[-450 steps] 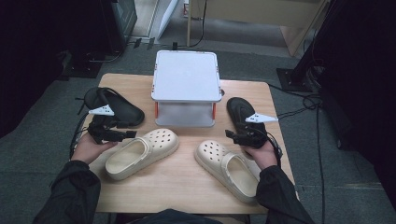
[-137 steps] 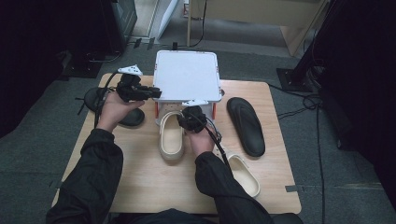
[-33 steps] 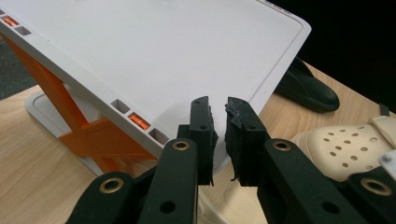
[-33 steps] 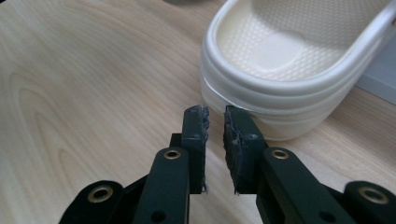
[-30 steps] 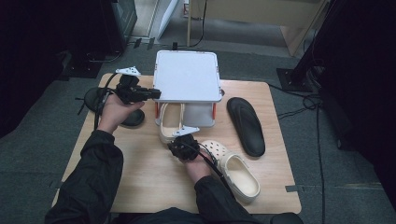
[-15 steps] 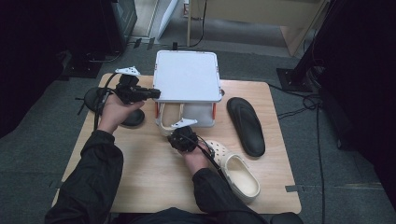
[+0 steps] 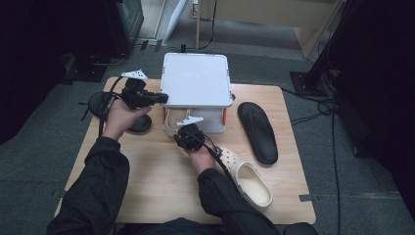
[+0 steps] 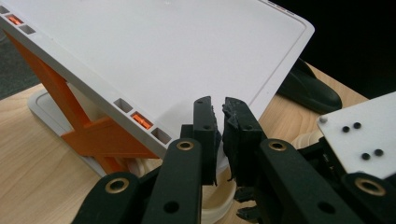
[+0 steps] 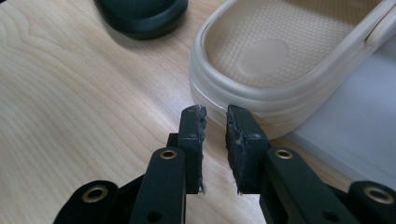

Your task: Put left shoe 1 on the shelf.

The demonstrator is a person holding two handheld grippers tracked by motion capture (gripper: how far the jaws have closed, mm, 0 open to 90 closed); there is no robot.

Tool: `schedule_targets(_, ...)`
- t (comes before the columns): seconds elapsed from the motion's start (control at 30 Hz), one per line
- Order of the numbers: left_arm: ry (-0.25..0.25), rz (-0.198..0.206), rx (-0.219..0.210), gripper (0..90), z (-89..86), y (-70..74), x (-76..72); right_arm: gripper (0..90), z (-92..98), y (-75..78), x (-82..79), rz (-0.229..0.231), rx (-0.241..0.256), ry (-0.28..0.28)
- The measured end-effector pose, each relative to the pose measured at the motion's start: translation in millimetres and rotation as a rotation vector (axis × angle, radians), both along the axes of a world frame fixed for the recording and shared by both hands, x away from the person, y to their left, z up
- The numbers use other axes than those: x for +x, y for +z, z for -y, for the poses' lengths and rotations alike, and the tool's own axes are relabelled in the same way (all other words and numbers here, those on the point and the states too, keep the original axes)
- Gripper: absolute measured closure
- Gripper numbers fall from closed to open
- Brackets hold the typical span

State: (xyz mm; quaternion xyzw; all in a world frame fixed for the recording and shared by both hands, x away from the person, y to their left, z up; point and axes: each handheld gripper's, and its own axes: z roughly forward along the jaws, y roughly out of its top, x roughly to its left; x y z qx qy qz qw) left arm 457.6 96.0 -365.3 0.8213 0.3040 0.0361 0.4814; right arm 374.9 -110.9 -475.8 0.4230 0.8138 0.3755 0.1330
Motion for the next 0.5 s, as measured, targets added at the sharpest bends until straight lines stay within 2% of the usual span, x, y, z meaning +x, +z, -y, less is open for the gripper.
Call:
schedule_targets(0.2, -0.005, -0.003, -0.016, 84.0, -0.7, -1.7, 1.8, 75.8, 0.6, 1.1, 2.8, -0.024, 0.028, -0.015)
schedule_targets(0.4, 0.000, -0.001, -0.011, 83.0, 0.8, -0.8, 0.5, 74.0, 7.3, 12.1, -11.8, -0.022, 0.057, 0.026)
schedule_targets(0.5, 0.005, 0.018, 0.000, 81.6, 1.9, -0.6, 0.3, 73.4, 14.1, 19.8, -23.3, 0.000, 0.043, 0.052)
